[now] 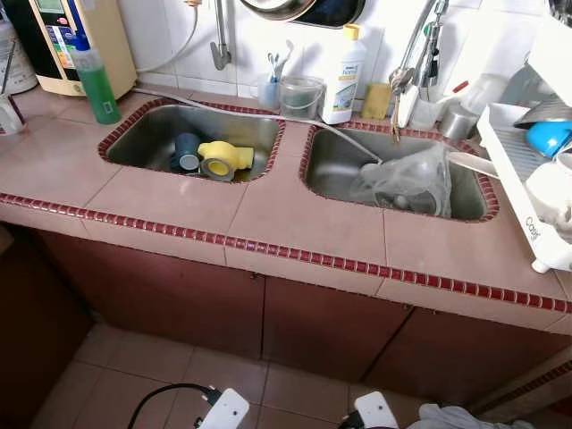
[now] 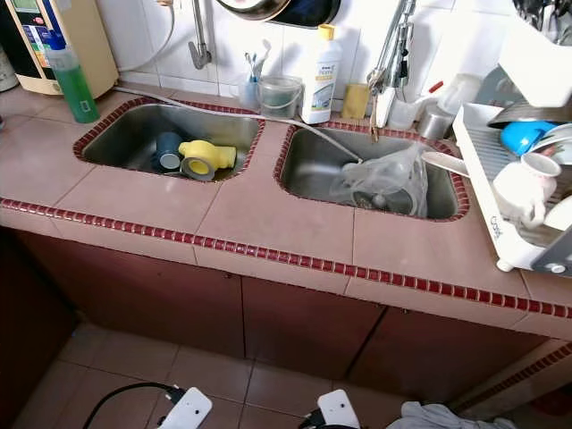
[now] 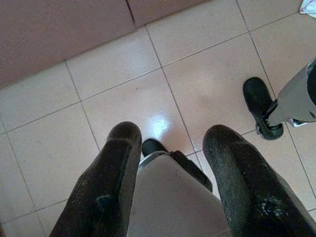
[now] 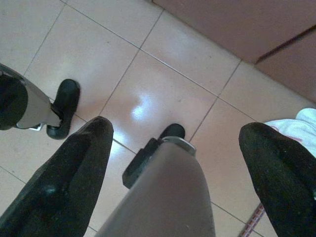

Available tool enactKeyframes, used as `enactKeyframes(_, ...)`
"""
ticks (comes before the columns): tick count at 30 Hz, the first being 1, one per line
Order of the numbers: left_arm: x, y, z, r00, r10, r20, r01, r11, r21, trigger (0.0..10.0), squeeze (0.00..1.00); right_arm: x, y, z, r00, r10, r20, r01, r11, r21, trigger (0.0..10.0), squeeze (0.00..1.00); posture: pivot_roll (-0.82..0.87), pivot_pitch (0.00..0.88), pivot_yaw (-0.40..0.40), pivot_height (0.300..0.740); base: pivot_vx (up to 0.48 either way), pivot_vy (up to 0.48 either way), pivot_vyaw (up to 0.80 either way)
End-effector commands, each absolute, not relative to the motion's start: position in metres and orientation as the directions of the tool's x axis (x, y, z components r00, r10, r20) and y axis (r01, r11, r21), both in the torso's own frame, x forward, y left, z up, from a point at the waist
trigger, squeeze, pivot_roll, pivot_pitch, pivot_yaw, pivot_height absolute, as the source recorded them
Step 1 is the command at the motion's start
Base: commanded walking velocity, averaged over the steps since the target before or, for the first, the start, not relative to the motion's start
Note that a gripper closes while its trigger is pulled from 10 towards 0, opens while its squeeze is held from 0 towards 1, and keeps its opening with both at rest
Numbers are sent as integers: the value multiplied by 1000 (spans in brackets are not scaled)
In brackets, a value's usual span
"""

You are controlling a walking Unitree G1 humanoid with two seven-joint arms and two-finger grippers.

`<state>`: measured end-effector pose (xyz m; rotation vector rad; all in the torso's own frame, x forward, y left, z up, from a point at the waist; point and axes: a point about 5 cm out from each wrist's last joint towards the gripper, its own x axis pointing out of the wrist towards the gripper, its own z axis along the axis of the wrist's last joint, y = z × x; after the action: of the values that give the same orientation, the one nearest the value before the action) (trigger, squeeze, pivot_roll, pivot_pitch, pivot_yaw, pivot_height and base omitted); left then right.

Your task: Kitchen organization

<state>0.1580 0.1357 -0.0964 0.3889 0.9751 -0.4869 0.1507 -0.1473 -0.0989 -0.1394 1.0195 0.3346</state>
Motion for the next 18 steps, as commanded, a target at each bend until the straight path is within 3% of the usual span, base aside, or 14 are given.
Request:
enactKeyframes(1, 156, 135, -97, 462, -217, -860, 553, 828, 88, 10000, 0, 154, -151, -98, 487, 201, -850, -331, 943, 33, 10000, 0, 91, 0, -47, 740, 0, 0, 0)
enactKeyframes(18, 156, 133, -97, 458, -233, -858, 547, 835, 66, 10000, 0, 155, -151, -97, 484, 196, -853, -324, 945, 33, 10000, 0, 93, 0, -50, 740, 0, 0, 0)
